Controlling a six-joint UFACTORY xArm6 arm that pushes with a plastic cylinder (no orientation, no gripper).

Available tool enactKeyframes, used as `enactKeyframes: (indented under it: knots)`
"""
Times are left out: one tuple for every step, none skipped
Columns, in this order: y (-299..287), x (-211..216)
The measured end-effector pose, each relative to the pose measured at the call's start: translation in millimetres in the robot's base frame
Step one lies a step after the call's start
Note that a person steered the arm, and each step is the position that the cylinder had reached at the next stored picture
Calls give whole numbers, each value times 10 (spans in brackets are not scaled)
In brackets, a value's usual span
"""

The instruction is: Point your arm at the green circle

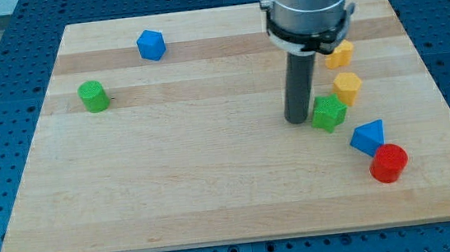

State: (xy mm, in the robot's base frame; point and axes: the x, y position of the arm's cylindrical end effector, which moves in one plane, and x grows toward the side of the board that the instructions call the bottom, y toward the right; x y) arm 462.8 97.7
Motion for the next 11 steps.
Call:
enactKeyframes:
  knots:
    - [262, 0]
    - [262, 0]
    - [-181, -4]
    - [-997, -4]
    - [-2080, -3]
    - [-3100, -3]
    - [-3853, -24]
    - [-4018, -271]
    - [-3969, -763]
    - [-3961, -795]
    - [-3665, -826]
